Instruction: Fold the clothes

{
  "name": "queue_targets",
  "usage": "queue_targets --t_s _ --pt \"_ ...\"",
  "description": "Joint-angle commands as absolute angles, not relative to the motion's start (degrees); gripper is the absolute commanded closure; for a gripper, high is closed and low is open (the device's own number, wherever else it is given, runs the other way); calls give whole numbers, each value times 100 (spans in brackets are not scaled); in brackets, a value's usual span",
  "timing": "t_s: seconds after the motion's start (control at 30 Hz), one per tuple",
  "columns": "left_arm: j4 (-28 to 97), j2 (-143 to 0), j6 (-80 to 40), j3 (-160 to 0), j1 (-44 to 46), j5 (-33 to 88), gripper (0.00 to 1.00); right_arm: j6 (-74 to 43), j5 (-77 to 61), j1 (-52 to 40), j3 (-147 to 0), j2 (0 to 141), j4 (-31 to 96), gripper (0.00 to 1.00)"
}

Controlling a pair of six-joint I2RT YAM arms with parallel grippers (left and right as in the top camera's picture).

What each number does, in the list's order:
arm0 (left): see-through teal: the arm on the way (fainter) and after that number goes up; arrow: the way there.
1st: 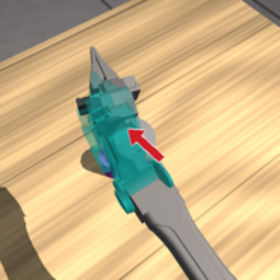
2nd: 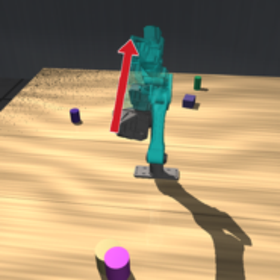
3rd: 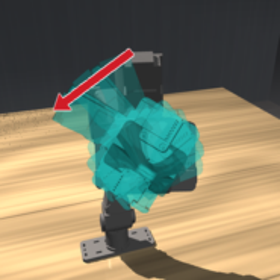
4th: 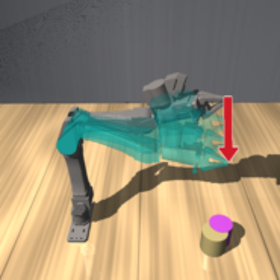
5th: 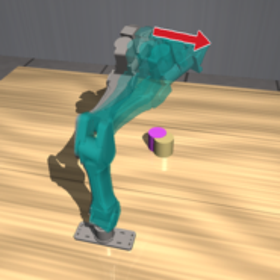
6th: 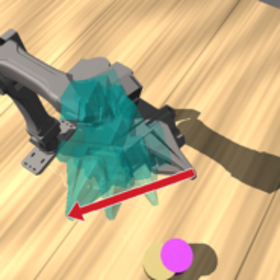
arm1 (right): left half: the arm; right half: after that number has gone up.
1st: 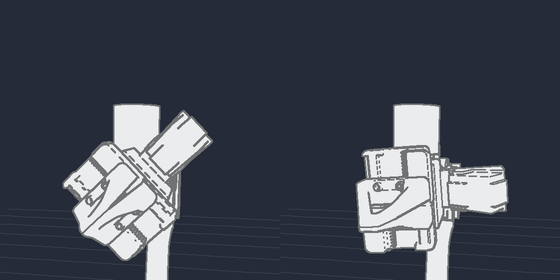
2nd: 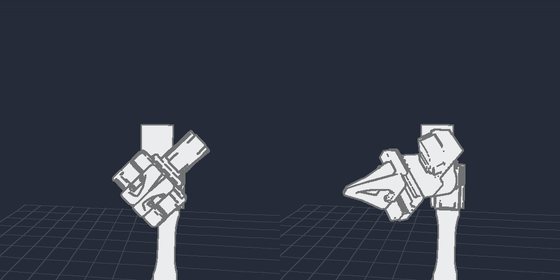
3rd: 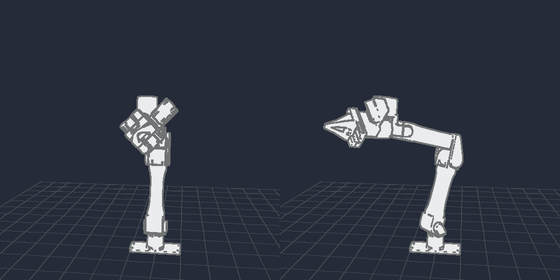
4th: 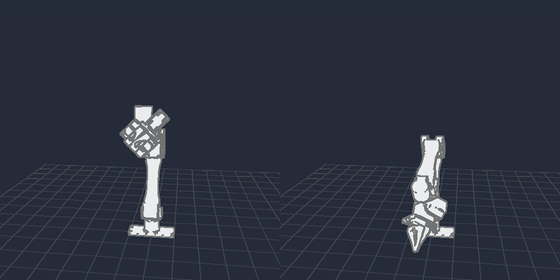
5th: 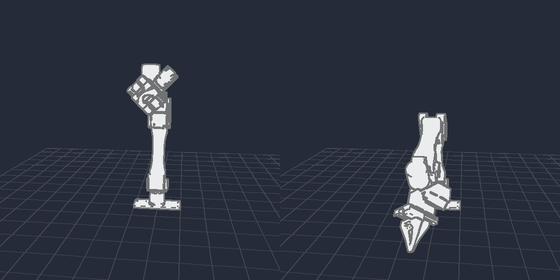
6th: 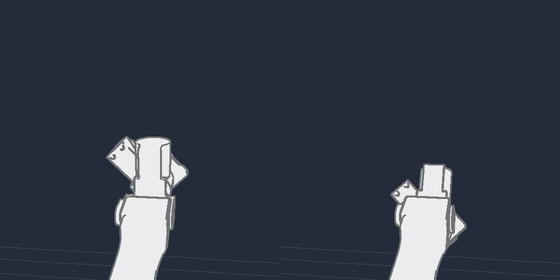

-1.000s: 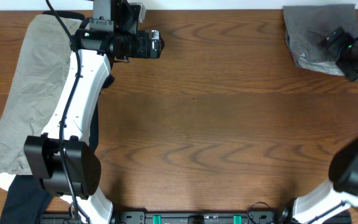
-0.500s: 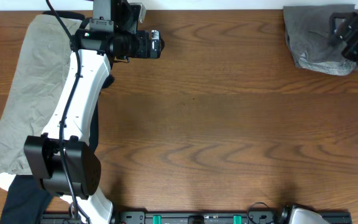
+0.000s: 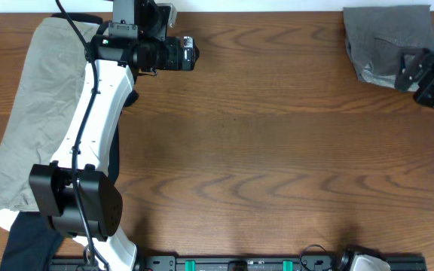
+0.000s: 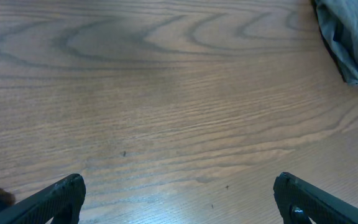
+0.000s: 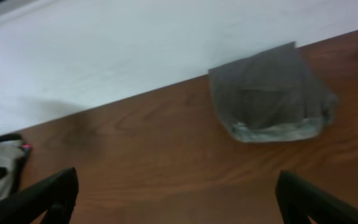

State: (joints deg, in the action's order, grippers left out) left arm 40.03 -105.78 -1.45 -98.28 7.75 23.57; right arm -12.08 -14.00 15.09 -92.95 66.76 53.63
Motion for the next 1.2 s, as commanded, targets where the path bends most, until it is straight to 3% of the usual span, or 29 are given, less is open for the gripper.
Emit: queue_targets --t_s 0.0,0.37,0.5,0.7,1.17 --pt "4005 -10669 -110 -9922 773 2329 2 -550 -1076 1503 -8503 5927 4831 1" --pt "4005 -10669 -110 -9922 773 2329 2 -871 -1035 1455 -3900 3597 1361 1" --pt "4005 -10669 -110 -9922 773 2329 2 -873 -611 1026 -2587 2967 305 1" --pt "4005 -10667 -110 -9922 773 2329 2 -871 222 344 -1540 2016 154 1" --pt "4005 -10669 -110 -9922 773 2329 2 -873 233 156 -56 648 165 1"
